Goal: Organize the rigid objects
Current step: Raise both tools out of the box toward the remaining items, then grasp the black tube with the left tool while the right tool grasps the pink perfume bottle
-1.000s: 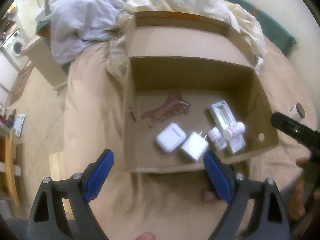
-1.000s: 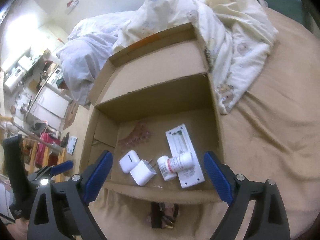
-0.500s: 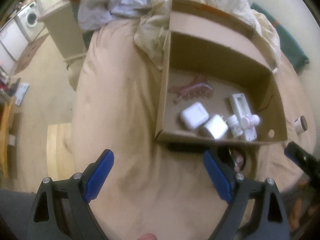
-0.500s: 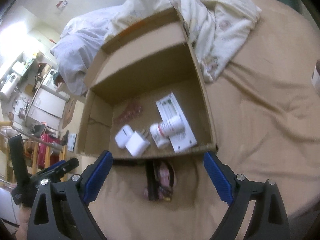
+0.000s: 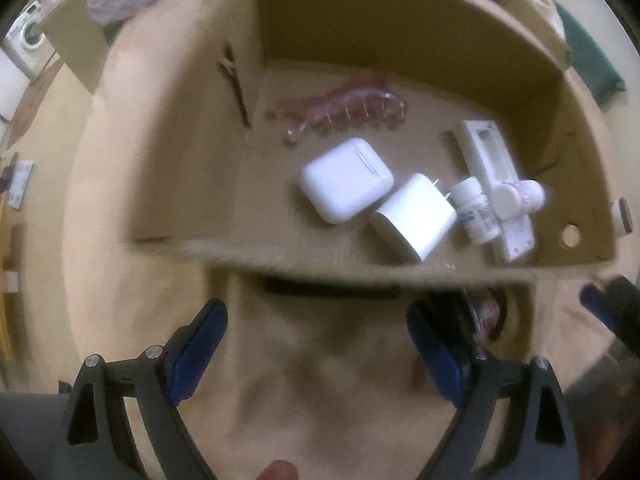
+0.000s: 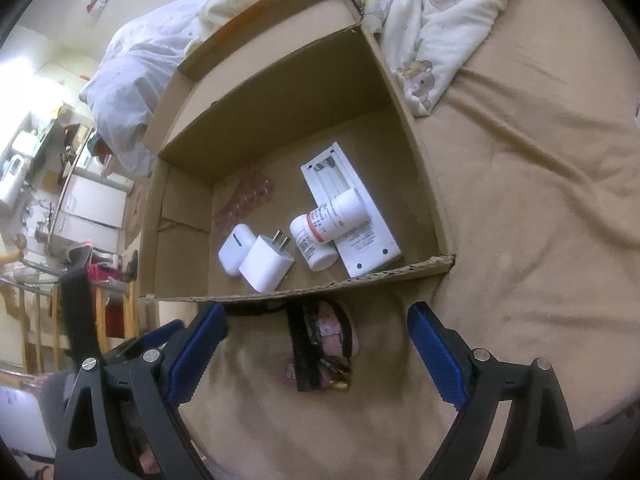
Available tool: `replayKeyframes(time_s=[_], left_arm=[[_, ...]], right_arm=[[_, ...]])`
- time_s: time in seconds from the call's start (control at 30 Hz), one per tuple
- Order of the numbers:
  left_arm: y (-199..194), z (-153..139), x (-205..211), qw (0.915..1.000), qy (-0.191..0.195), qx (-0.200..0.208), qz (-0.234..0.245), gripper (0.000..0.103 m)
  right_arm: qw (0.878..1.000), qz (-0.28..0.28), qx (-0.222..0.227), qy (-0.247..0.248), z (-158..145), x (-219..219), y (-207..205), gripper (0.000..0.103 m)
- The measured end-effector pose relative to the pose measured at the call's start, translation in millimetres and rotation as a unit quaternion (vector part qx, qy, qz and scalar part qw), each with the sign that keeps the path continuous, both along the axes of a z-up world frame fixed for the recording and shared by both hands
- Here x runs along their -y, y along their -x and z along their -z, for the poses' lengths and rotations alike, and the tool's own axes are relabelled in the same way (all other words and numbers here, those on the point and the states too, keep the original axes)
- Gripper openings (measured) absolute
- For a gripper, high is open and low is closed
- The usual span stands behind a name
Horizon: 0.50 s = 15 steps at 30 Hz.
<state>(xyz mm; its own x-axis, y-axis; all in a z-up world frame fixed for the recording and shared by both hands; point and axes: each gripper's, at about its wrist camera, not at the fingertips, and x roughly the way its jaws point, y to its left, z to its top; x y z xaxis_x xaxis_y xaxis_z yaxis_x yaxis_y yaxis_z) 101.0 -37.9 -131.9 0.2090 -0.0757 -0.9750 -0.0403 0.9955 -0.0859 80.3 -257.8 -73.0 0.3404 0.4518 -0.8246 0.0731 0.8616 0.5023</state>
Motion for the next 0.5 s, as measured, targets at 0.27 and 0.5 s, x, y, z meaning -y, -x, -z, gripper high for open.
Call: replayKeyframes(time_s=[0.27, 0.5], left_arm=[[-15.6, 30.6, 13.4, 0.9995, -0.026, -0.019, 0.002, 0.090], [-14.7, 27.4, 14.2, 0.9995, -0.026, -0.018, 0.007, 0.079]], right_arm=[[1.000, -0.001, -0.013, 0.002, 5.2, -0.4, -5.1, 0.098], [0.995, -0.029, -0.096, 0.007, 36.1, -8.9, 7.7, 0.098]])
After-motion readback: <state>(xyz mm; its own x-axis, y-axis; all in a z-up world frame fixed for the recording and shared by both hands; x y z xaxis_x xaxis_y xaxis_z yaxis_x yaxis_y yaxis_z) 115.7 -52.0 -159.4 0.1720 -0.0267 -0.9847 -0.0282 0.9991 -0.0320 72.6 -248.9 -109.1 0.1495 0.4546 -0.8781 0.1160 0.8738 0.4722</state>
